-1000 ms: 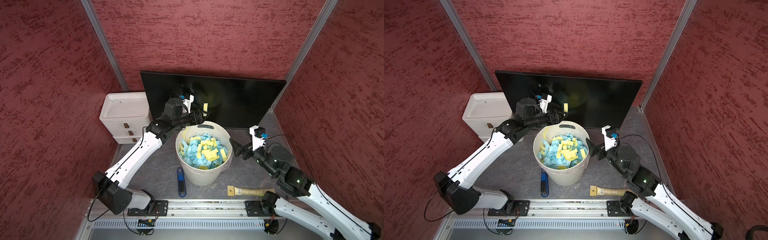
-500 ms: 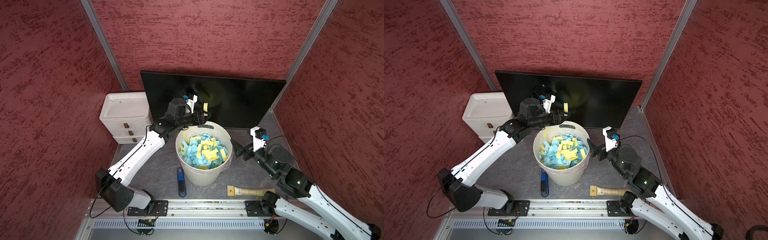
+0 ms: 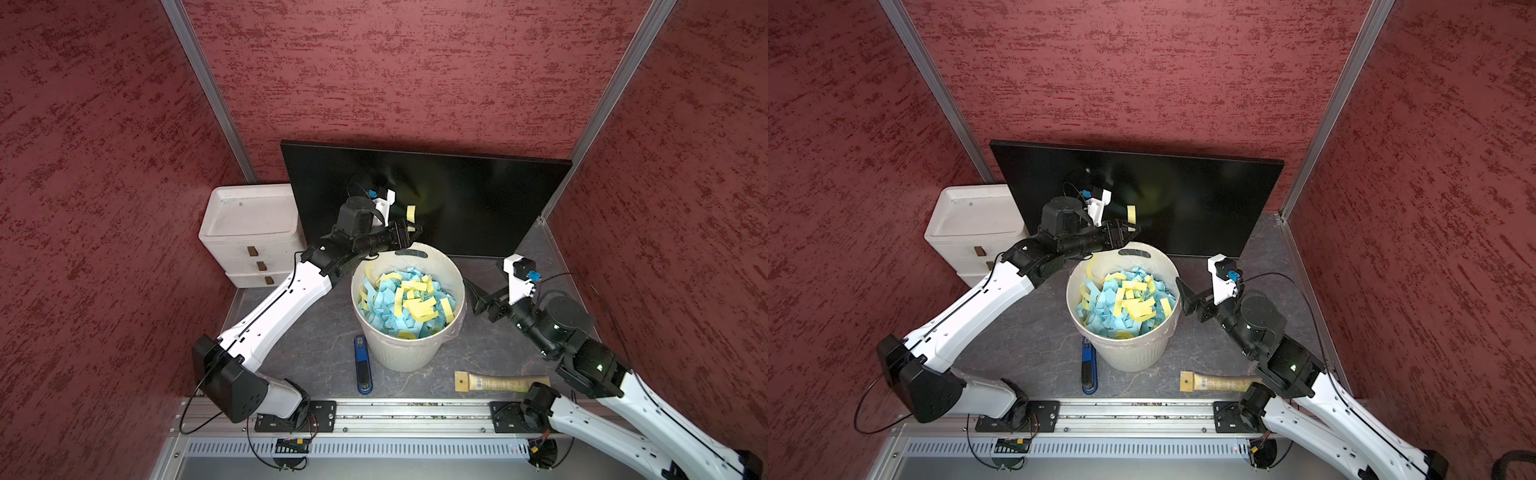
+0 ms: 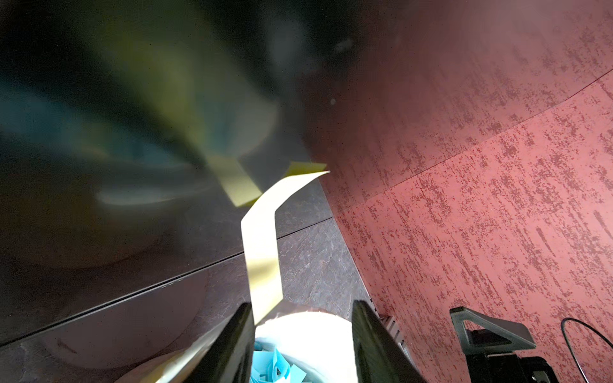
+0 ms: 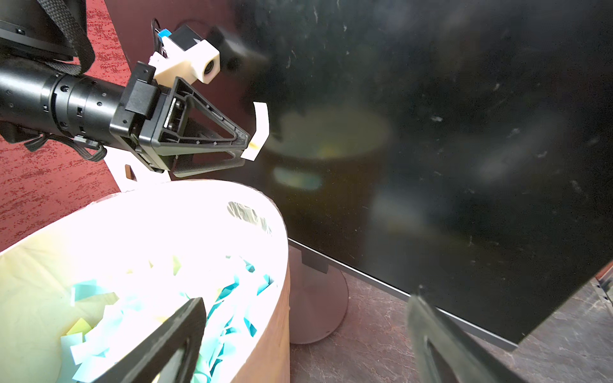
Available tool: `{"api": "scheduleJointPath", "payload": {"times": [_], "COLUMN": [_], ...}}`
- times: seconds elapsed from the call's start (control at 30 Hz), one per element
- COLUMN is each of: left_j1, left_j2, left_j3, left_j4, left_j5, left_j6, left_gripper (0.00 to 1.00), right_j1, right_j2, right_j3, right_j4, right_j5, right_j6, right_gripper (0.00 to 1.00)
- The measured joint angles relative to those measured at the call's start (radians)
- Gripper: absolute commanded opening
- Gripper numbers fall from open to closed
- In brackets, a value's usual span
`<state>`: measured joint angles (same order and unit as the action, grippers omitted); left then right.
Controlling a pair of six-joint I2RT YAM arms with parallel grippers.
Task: Remove the sticky note from the monitor
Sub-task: Tear off the sticky note from the monitor.
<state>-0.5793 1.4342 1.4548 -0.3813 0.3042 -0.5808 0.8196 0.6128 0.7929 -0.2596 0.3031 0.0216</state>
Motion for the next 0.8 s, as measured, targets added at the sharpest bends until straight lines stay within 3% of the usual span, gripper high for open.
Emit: {"api": "scheduleJointPath", "payload": {"times": [0.23,0.67,0.8], "left_j1": [-0.005,-0.005,-0.005], "left_j2": [0.0,0.0,-0.003], "left_j3": [0.0,-0.002,-0.006], "left_j4": [0.001,0.0,0.0], "left_j5": [-0.021,-0.039,-0.046], "left_j6": [-0.011,-0.016,-0.016], "left_gripper": [0.36,0.0,0.0], "right_j1": [0.0,0.0,0.0], "right_j2": [-0.003,-0.003,-0.003], "right_j3": [0.0,0.0,0.0], "right_j4": [0.0,0.0,0.0], "right_j5": [0.005,0.005,0.005], "right_j6": [-0.004,-0.004,-0.004], "right_gripper": [0.98,0.99,0.98]}}
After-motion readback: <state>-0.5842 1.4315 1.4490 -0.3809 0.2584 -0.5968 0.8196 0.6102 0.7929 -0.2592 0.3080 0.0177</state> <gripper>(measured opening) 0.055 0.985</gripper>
